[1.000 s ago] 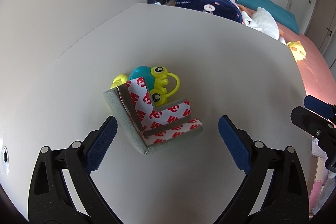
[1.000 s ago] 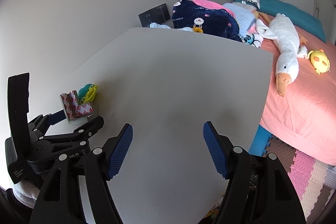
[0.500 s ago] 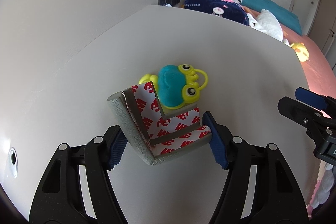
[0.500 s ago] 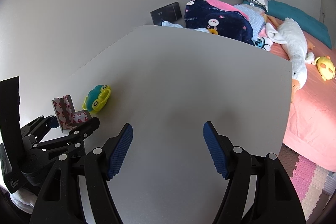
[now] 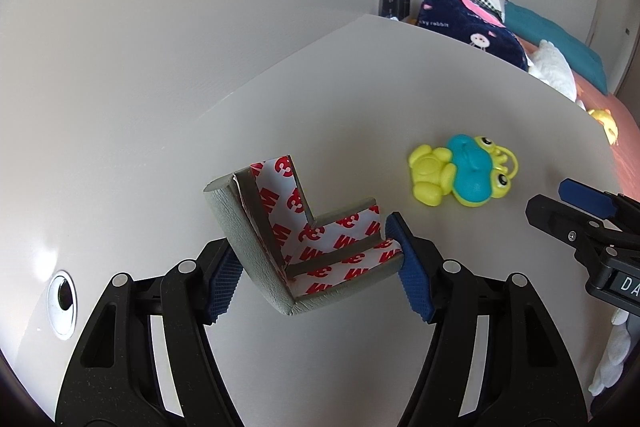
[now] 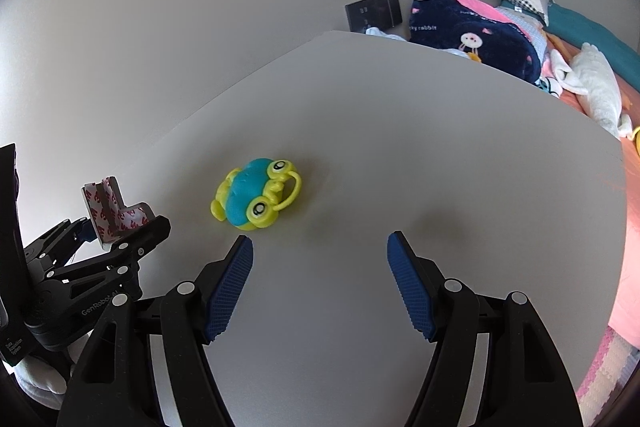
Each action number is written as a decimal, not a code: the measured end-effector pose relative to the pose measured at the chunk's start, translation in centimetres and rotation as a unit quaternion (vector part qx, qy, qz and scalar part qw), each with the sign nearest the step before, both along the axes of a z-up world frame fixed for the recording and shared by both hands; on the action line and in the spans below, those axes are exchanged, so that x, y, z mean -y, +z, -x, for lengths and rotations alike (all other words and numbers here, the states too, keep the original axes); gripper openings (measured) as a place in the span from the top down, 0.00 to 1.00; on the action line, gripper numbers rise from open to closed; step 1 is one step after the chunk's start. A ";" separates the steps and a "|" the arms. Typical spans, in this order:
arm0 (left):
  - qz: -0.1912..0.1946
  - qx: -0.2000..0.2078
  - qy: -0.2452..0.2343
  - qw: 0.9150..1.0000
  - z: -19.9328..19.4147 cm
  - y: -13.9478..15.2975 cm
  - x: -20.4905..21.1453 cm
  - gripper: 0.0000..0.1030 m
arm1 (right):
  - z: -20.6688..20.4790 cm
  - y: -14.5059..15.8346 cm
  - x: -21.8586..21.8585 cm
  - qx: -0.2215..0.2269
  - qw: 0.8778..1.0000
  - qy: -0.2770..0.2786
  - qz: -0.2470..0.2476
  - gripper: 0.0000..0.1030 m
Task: Collect trash
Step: 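Grasp the blue-and-yellow frog rattle with the right tool while left tool holds the block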
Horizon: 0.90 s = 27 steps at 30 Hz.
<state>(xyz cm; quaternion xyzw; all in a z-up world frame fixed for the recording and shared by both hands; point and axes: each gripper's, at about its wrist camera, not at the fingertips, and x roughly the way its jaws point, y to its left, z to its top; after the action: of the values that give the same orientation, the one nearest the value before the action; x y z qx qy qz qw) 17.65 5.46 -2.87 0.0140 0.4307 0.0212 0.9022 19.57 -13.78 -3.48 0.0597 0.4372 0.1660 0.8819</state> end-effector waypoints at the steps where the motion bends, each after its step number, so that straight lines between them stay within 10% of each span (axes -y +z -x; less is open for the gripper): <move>1: 0.002 -0.001 0.006 1.000 -0.1 0.0 -0.6 0.36 | -0.3 -0.1 -0.5 -0.001 1.000 0.002 -0.004 0.32; 17: 0.011 -0.012 0.034 0.999 -0.2 -0.4 -3.2 0.36 | -3.7 -1.2 -4.8 0.005 1.000 0.007 -0.026 0.32; 27: 0.011 -0.012 0.025 1.000 -0.9 -0.5 -2.7 0.36 | -2.6 -0.3 -6.0 0.017 0.999 0.043 0.002 0.54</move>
<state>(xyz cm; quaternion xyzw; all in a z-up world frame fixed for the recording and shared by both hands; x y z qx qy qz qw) 18.53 8.21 -3.37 -0.0066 0.4418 0.0393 0.8962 22.12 -7.81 -3.75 0.0366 0.4244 0.2036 0.8815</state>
